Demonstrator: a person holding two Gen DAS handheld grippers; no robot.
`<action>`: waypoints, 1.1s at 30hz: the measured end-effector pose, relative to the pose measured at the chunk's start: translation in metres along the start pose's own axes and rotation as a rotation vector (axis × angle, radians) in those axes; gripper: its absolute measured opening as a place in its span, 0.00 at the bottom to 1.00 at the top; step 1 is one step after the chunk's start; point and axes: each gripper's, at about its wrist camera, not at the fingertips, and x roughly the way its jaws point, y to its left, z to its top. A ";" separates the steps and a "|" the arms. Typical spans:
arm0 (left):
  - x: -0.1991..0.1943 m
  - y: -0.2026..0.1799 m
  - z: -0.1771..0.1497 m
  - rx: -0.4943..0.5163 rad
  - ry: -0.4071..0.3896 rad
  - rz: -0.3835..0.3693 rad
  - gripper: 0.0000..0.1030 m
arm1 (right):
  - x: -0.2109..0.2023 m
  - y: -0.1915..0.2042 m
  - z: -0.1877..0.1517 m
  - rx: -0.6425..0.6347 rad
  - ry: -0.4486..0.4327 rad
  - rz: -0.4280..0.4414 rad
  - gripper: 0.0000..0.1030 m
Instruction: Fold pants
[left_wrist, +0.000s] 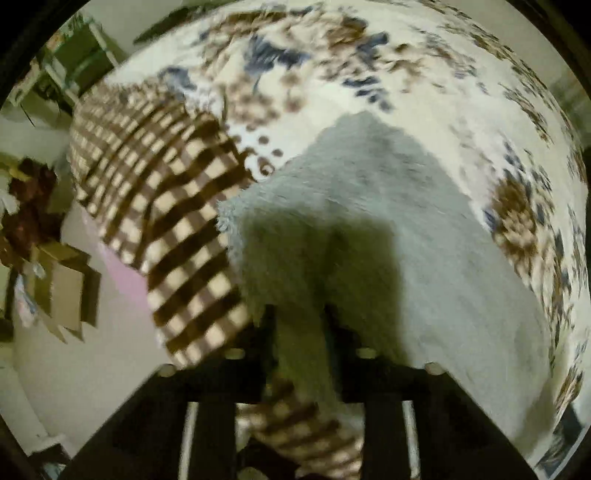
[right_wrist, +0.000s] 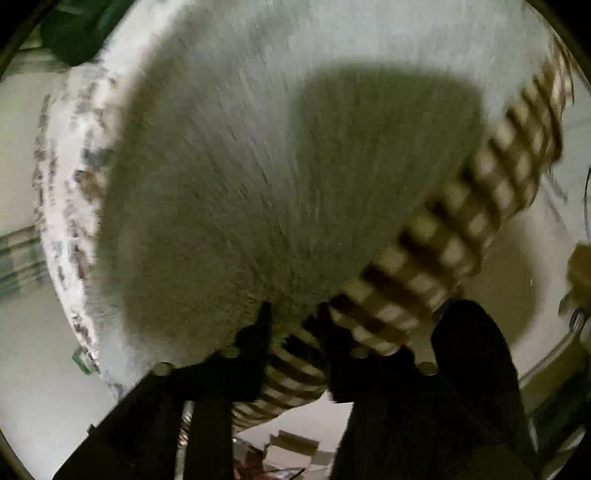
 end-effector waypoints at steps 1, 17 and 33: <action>-0.009 -0.006 -0.007 0.015 -0.005 0.003 0.53 | -0.021 -0.007 0.008 -0.001 -0.054 0.007 0.49; -0.025 -0.233 -0.215 0.314 0.038 -0.023 0.80 | -0.096 -0.174 0.171 0.224 -0.207 0.107 0.06; -0.020 -0.309 -0.314 0.472 0.119 -0.043 0.80 | -0.109 -0.218 0.174 0.105 -0.089 0.161 0.33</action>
